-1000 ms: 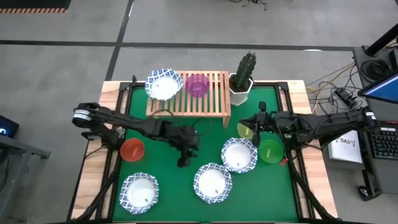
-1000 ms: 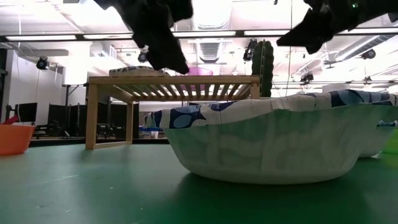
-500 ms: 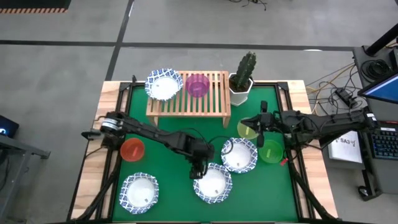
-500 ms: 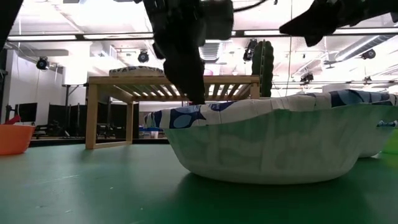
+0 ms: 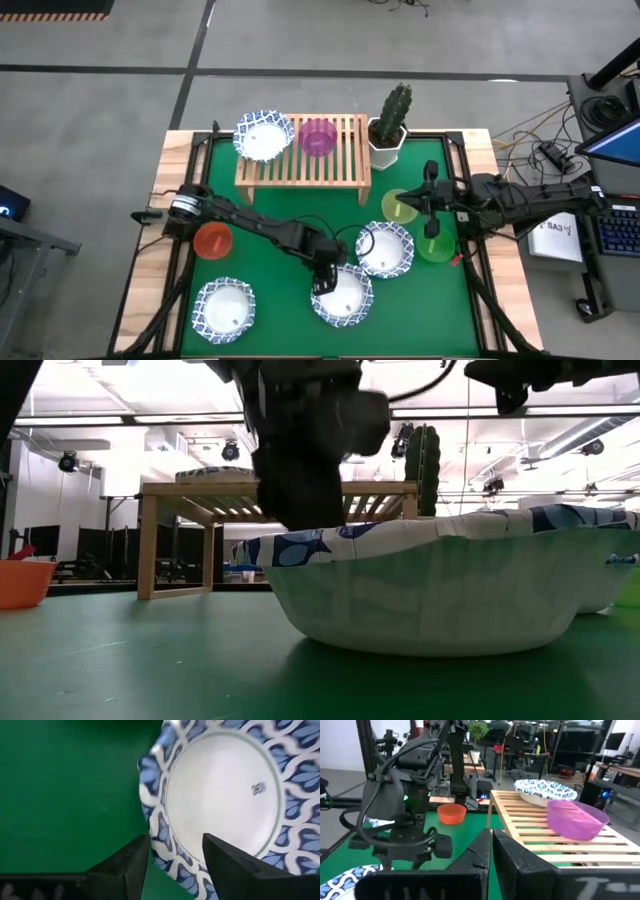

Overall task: Place and stack bowls onto a shelf
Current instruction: Stack the blue patterned bowl on top of the blue patterned bowl on the shelf

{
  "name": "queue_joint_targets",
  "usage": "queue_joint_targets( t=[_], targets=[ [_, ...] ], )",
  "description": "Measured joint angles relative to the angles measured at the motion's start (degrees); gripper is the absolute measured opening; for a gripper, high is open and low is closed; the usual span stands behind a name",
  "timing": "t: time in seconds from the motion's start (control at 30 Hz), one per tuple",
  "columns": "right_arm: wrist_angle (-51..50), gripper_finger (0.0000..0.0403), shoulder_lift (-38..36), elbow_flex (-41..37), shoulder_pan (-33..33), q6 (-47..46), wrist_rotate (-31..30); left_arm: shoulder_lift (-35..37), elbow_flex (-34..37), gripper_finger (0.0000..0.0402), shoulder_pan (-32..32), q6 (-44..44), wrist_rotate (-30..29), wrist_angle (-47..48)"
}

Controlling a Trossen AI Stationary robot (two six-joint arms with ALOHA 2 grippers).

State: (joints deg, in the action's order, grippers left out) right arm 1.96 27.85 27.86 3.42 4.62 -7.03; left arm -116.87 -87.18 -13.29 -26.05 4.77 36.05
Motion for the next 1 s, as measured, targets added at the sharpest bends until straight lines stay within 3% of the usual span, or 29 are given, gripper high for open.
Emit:
queue_joint_targets(
  t=[0.3, 0.53, 0.77, 1.0],
  targets=[
    [-0.9, 0.0009, 0.1, 0.0, 0.1, -1.6, 0.0, -2.4, 0.0, 0.0118, -0.7, -1.8, 0.7, -2.6],
    [-1.3, 0.0009, 0.1, 0.0, 0.1, -1.6, 0.0, -2.4, 0.0, 0.0013, -1.0, -2.4, 0.9, -2.7],
    [-1.4, 0.0009, 0.1, 0.0, 0.1, -1.6, 0.0, 0.8, 0.0, 0.0002, -1.1, -2.2, 0.9, -1.9],
    [-1.7, 0.0009, 0.1, 0.0, 0.1, -2.5, 0.0, 10.3, 0.0, 0.0001, -1.1, -0.4, 0.5, 1.4]
  ],
)
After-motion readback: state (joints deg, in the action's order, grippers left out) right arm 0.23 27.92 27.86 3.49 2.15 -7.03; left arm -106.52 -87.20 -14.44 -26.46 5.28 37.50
